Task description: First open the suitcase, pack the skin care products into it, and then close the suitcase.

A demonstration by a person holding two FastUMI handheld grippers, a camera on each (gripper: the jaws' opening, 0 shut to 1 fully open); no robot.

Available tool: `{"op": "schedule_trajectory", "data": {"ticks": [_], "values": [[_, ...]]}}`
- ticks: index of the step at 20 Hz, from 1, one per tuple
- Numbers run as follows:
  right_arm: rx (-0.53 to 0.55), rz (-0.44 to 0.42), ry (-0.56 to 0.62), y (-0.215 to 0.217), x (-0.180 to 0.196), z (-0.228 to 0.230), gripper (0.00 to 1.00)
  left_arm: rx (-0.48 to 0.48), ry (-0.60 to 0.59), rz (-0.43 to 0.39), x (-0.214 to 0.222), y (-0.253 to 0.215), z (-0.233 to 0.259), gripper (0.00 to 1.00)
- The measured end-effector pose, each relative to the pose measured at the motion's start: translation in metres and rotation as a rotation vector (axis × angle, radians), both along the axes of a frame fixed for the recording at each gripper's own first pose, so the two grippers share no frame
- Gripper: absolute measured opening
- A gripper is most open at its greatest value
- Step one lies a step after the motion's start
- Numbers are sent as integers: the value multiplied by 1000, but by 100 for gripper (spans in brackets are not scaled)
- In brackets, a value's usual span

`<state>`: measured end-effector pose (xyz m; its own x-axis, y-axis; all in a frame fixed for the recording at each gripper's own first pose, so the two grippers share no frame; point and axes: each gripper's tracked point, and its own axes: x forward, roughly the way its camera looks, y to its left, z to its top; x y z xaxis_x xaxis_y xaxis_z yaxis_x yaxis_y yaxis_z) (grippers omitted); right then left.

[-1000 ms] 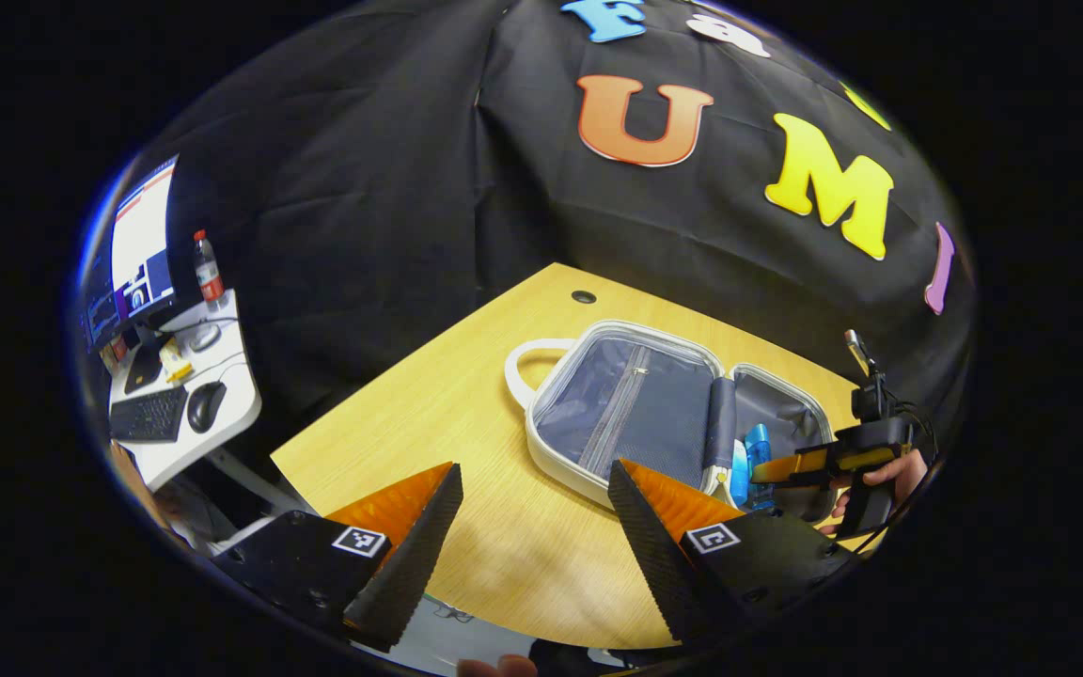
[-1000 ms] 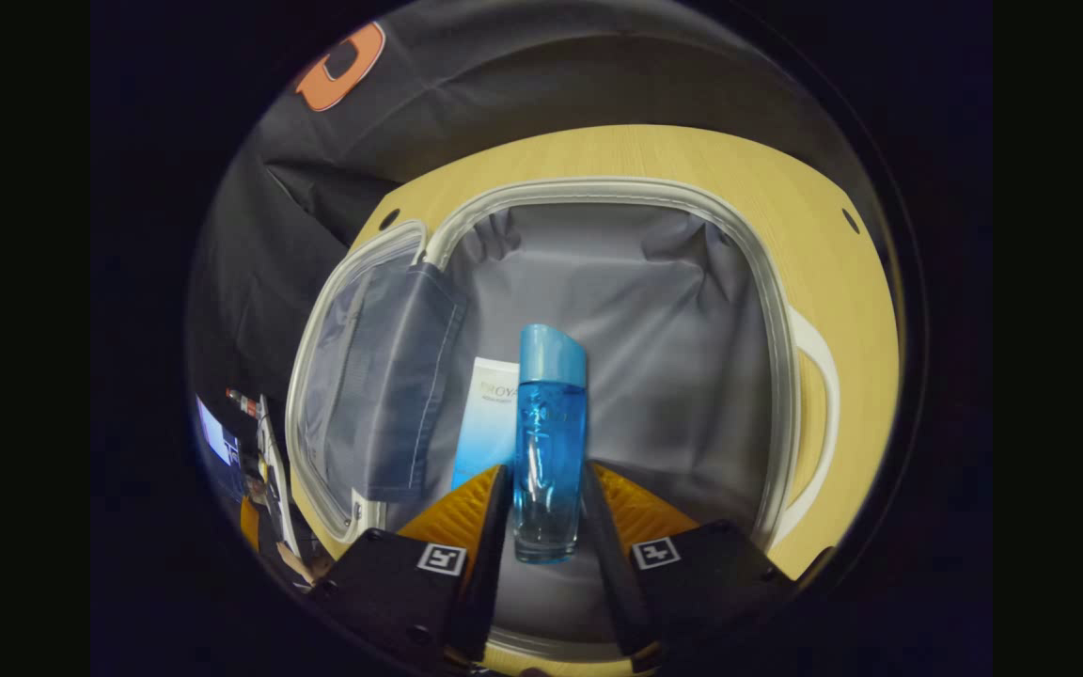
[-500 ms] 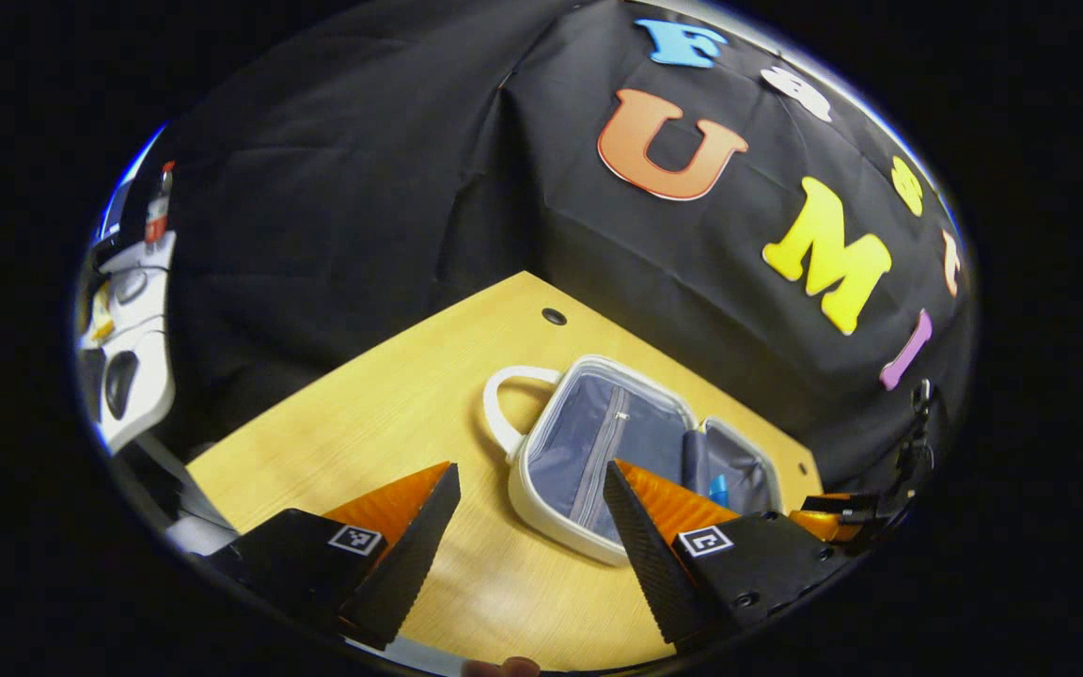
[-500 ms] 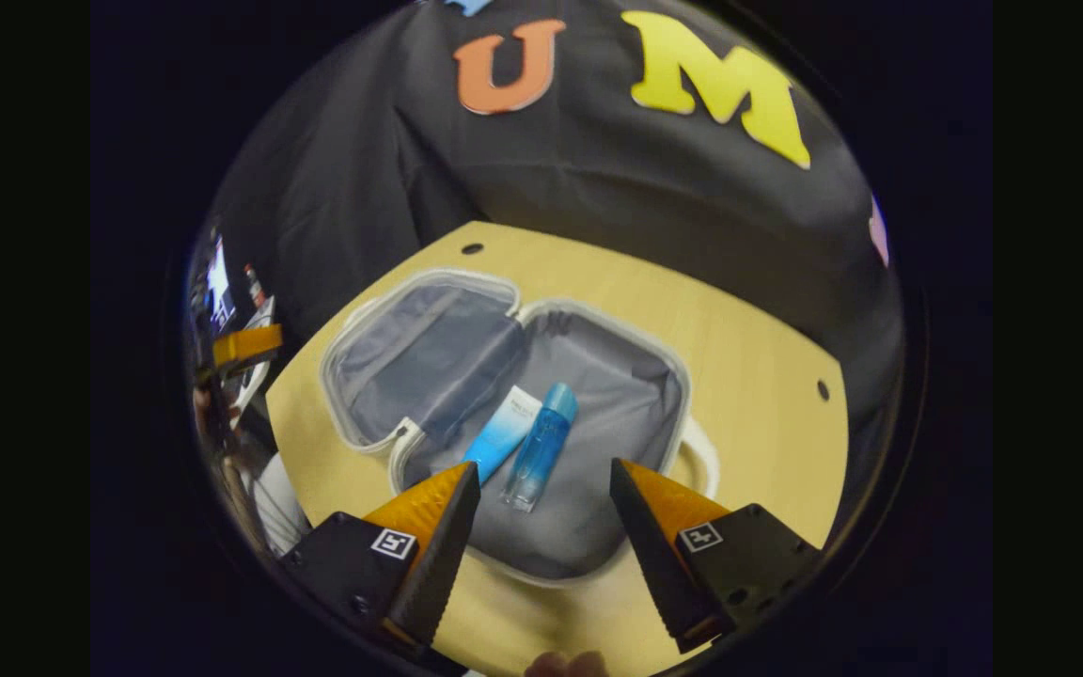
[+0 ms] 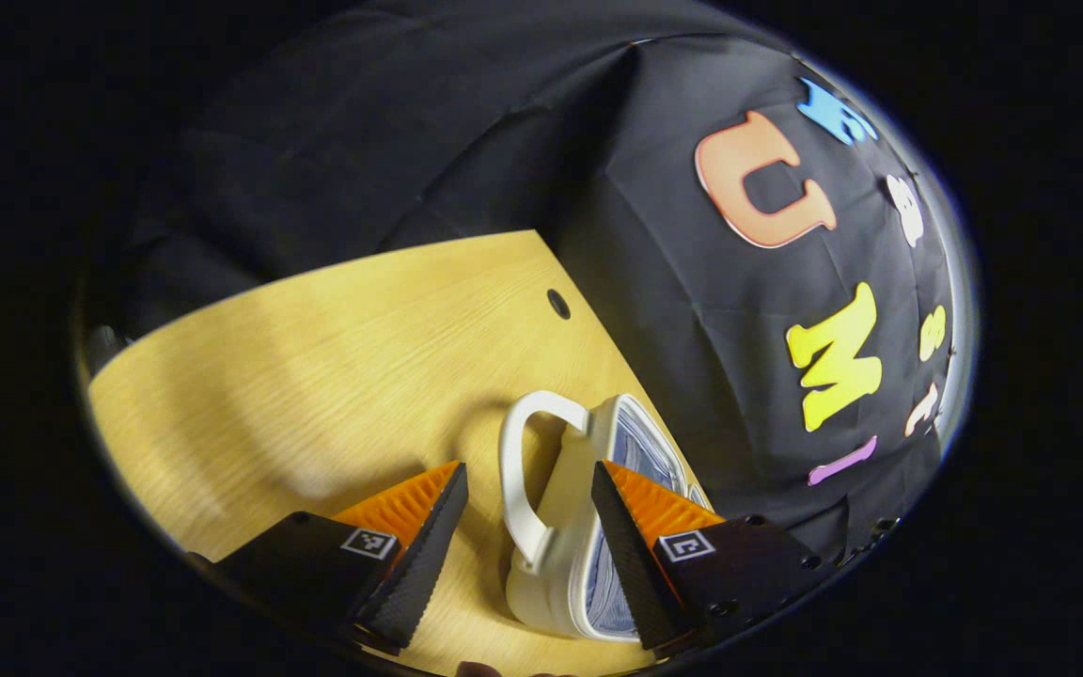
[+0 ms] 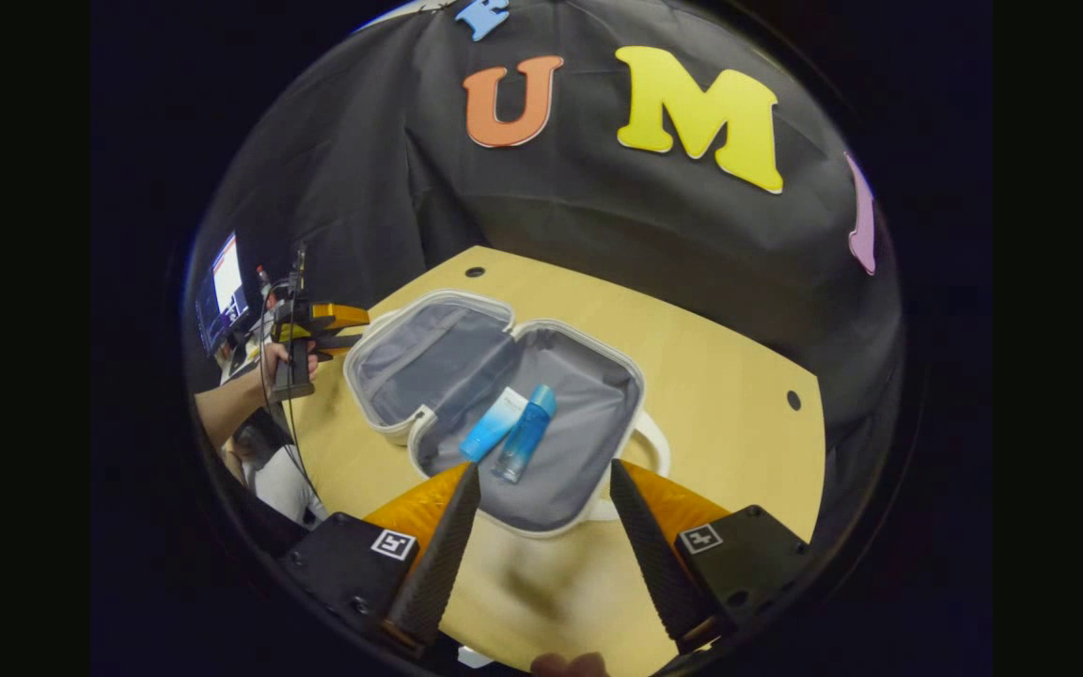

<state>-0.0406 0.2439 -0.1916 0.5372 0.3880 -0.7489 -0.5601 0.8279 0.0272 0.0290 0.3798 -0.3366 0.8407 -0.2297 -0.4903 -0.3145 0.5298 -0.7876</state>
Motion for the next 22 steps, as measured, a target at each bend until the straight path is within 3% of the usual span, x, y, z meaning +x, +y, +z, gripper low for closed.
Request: {"op": "schedule_trajectory", "data": {"ticks": [3,4,5,6,7,8,10,13,16,22], "values": [[-10,-22,8,-9,-4,3,83,-122,0,49,21,-4,-11,73],[-11,-25,11,-10,-4,3,79,-141,4,70,25,-2,-14,75],[-8,-23,11,-8,-3,5,79,-153,5,91,29,-2,-16,56],[-3,-20,7,-6,-3,7,82,-155,18,116,29,1,-17,29],[5,-15,-2,-3,-2,10,83,-160,25,126,32,2,-19,31],[13,-11,-13,-1,-2,14,82,-164,35,131,29,1,-16,17],[32,-21,-58,3,4,26,82,-162,32,133,30,-2,1,11],[62,-42,-128,6,11,46,79,-33,-13,121,35,-5,46,7],[96,-51,-174,10,13,63,80,154,-85,51,41,-24,109,6],[112,-108,-332,-14,32,103,81,505,-253,-62,42,-112,215,7]]}}
